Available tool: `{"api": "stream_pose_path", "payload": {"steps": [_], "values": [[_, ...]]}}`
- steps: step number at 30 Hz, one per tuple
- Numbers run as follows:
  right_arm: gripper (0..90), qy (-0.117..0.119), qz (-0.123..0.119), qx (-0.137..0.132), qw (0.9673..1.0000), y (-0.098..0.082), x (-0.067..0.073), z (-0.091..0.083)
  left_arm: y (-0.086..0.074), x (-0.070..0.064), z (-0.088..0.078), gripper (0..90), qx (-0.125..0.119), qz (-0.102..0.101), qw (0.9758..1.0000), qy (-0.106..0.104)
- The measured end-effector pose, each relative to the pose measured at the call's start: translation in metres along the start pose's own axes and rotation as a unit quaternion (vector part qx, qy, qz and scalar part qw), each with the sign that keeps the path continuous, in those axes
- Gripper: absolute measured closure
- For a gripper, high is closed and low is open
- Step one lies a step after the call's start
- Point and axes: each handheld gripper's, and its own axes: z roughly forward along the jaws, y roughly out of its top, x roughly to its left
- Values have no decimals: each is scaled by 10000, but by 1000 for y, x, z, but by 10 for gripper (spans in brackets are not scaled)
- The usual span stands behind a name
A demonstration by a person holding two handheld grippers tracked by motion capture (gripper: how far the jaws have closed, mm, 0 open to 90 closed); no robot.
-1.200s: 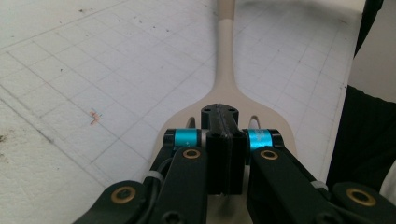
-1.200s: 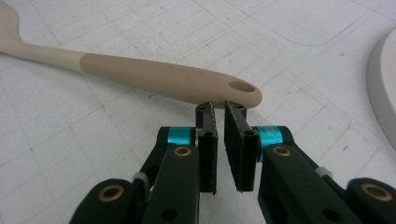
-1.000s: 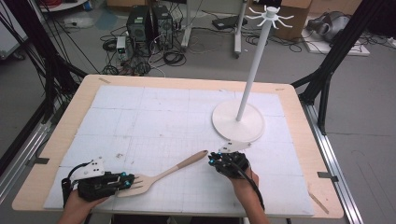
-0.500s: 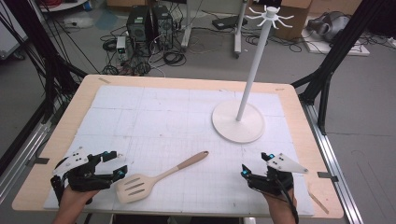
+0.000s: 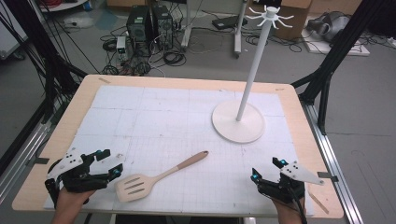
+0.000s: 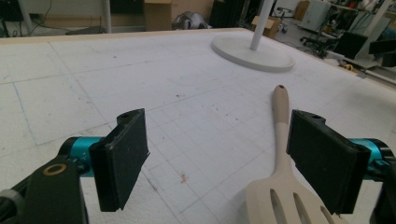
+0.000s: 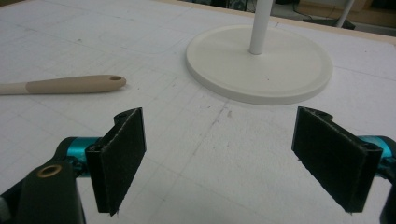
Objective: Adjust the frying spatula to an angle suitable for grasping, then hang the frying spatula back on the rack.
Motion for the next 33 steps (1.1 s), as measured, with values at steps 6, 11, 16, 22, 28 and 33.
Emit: {"api": "stream_pose_path", "payload": {"steps": [6,11,16,22,28,33], "values": [[165,-116,27,-71,9999,0,-3,-3,-1,-2,3,208,9,54,10000,6],[165,-142,71,-80,9998,-1,-4,-4,1,-4,4,208,69,156,9998,50],[166,-141,111,-84,9998,0,-2,-3,7,-5,6,213,213,170,9996,81],[167,-128,103,-96,9998,0,-3,-4,20,-8,22,215,773,143,9969,-97],[167,-128,164,-97,9997,-1,-5,-7,35,-21,45,225,1314,350,9902,-301],[167,-112,121,-101,9998,-2,-5,-7,41,-33,66,278,1764,638,9809,-524]]}}
